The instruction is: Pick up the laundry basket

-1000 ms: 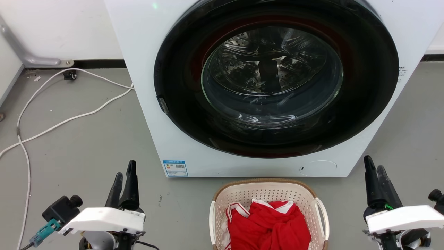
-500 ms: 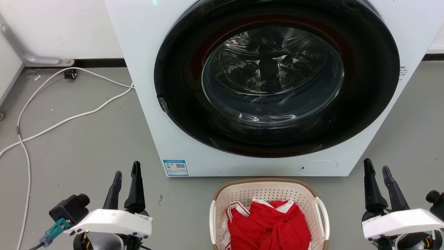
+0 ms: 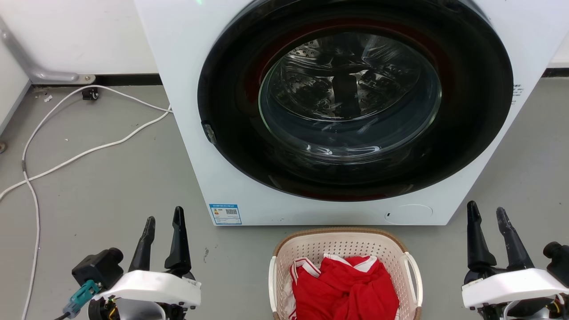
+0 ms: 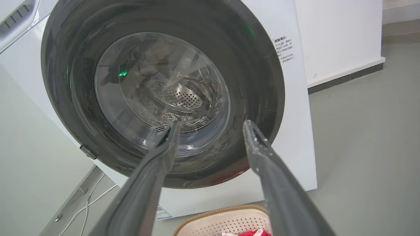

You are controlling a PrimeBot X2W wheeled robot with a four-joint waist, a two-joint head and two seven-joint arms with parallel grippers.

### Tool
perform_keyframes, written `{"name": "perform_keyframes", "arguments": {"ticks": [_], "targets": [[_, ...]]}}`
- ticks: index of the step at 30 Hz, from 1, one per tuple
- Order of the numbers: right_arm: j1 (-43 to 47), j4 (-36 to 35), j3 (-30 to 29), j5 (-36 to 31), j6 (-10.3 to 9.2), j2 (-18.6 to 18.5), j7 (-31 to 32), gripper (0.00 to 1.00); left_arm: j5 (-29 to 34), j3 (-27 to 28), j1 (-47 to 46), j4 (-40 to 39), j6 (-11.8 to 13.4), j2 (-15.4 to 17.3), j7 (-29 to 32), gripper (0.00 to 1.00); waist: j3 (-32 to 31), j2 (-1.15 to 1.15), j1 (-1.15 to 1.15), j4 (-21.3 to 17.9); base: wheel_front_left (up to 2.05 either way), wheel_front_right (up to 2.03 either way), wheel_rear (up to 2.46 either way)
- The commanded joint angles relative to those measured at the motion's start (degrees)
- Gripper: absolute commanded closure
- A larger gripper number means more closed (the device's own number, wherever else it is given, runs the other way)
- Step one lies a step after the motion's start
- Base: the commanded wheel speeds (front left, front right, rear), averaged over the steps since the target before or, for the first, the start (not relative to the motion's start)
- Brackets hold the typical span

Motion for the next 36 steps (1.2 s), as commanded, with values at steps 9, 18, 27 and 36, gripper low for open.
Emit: {"name": "perform_keyframes", "arguments": {"ticks": [9, 18, 27, 36], "targets": [[0.9, -1.7, 0.1, -6.2, 0.0, -0.3, -1.7, 0.0, 5.7, -0.4, 0.8, -0.9, 0.2, 0.2, -1.7, 0.0, 0.0, 0.0, -0.01, 0.1, 0.0, 0.0, 0.0], [1.7, -2.2, -0.1, -11.0, 0.0, -0.3, -2.9, 0.0, 10.2, -0.8, 1.2, -1.3, 0.4, 0.2, -3.0, 0.0, 0.2, 0.0, -0.01, 0.1, 0.0, 0.0, 0.0], [2.1, -2.4, -0.1, -15.4, 0.0, -0.4, -4.0, 0.0, 14.4, -1.0, 1.8, -1.1, 0.7, 0.2, -4.1, 0.0, 0.3, 0.0, -0.01, 0.0, 0.0, 0.0, 0.0], [2.6, -2.7, -0.3, -19.0, -0.01, -0.4, -5.0, 0.0, 18.1, -1.2, 2.1, -1.1, 1.0, 0.3, -5.1, 0.0, 0.3, 0.0, -0.01, 0.0, 0.0, 0.0, 0.0]]}}
